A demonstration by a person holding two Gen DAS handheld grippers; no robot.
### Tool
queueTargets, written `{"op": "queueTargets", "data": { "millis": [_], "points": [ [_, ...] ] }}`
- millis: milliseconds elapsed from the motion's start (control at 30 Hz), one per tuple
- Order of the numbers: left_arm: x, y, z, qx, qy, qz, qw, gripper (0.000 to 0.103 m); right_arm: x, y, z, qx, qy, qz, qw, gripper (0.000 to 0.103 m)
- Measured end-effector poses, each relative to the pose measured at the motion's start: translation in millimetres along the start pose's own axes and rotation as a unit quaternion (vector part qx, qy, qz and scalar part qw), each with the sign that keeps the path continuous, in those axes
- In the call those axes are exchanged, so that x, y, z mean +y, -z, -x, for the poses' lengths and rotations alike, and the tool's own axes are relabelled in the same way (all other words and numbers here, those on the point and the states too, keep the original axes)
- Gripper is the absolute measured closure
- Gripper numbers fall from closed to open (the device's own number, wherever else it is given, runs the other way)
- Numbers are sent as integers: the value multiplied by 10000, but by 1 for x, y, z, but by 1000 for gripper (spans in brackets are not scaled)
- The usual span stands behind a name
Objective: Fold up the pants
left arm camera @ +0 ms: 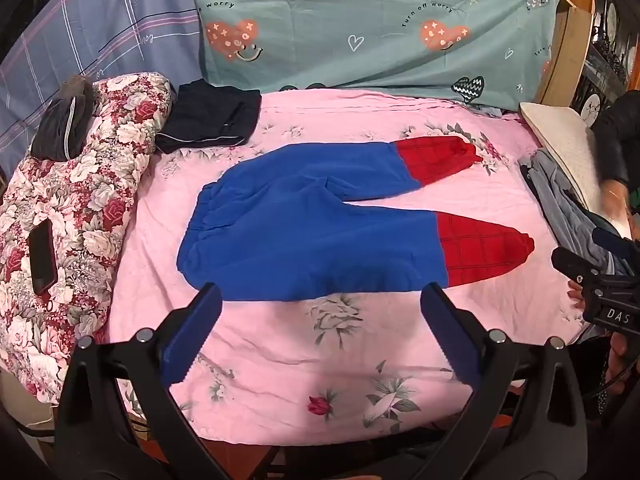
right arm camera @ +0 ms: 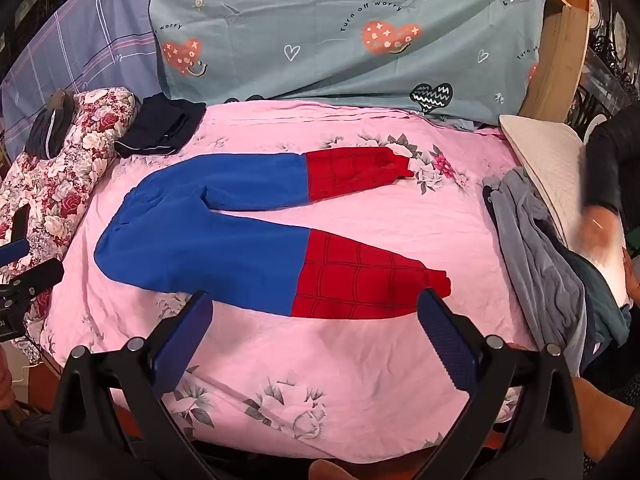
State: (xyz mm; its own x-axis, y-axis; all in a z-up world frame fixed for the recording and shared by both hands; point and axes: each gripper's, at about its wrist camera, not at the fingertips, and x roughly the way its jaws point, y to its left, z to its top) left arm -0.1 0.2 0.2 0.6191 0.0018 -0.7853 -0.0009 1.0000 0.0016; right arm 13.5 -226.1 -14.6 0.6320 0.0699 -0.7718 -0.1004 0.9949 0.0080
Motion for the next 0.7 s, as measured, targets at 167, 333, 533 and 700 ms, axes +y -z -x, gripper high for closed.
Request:
{"op": "queueTargets", "data": {
  "millis": [167, 333, 533, 700],
  "points": [
    [-2, -1, -2, 48, -50, -4, 10000, 2, 0, 0, 0, 24, 15, 2, 10000, 1],
    [0, -2, -3, 53, -30, 35, 10000, 2, 0, 0, -2, 35, 8, -2, 10000, 1],
    [7, 1, -4, 53, 0, 96, 9999, 2, -1, -1, -4, 58, 5, 3, 10000, 1],
    [7, 1, -4, 57, -4, 97, 9999, 2, 3, 1, -4, 64, -1, 19, 10000, 1]
  ]
}}
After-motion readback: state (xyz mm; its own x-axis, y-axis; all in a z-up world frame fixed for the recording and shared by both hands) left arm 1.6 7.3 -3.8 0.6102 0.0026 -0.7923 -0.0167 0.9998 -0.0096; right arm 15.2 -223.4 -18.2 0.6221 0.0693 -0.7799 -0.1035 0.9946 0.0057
